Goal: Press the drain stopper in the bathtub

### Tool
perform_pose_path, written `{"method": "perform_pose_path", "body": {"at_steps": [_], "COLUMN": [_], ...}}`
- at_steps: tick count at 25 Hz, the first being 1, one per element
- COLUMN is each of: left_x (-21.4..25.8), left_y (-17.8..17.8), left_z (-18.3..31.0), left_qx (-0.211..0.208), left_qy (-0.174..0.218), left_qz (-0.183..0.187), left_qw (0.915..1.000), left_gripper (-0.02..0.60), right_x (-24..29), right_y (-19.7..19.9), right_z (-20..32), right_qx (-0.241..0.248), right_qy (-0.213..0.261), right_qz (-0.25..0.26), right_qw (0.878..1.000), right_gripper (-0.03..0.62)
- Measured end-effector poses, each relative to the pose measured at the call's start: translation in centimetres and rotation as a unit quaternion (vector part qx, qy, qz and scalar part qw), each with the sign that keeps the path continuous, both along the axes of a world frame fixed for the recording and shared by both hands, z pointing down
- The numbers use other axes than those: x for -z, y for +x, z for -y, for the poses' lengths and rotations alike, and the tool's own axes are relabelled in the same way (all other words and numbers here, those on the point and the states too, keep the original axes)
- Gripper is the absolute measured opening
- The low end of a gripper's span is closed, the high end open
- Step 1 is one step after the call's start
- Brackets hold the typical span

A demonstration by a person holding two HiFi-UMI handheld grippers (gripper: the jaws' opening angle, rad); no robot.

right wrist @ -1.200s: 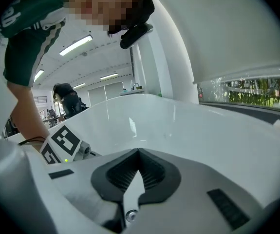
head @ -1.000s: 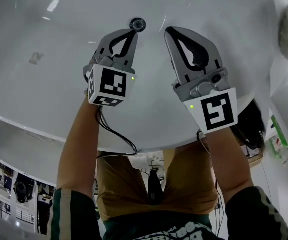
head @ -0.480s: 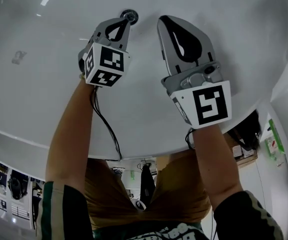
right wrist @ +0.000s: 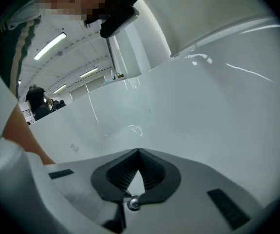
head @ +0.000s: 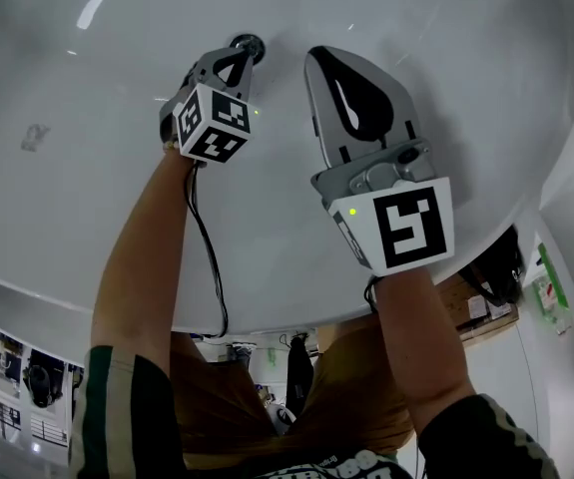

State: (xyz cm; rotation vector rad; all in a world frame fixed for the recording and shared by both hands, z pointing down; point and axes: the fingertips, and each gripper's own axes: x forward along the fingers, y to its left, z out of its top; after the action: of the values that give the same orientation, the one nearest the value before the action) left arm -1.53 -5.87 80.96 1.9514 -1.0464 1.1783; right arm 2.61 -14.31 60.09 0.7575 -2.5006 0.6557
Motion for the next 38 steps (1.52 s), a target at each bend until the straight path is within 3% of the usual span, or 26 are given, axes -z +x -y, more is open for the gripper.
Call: {"method": "perform_pose_path", "body": {"at_steps": [26,31,33,38], "left_x": [-7.4,-7.5,-7.6,-7.8], "left_y": [-0.4,-0.4,-0.4,0.0], "left_z": [-0.8,-0.8,-0.7,-0.8], "left_qx": [-0.019,0.013,0.021,-0.006], "left_qy": [-0.084,-0.117,-0.120,-0.106], "left_qz": [0.069,0.072,0.080,0.114], "left_qw": [0.9939,0.9905,0.9893,0.9878], "left_gripper": [0.008,0.008,0.008,0.003], "right_x": [-1.8,-2.0,-2.2,-2.2], "right_y": [-0.5,-0.5,-0.5,-0.6], "right_z": [-0.6,-0.5,-0.5,-0.8], "right_qx": [-0.007,-0.013,-0.015,-0.008], "right_qy": [-0.043,-0.052,-0.055,-0.059], "right_qz": [-0.018,-0.015,-0.018,-0.013], "right_qw": [0.999,0.998,0.998,0.998], "right_gripper": [0.014,0.014,0.014,0.014]}}
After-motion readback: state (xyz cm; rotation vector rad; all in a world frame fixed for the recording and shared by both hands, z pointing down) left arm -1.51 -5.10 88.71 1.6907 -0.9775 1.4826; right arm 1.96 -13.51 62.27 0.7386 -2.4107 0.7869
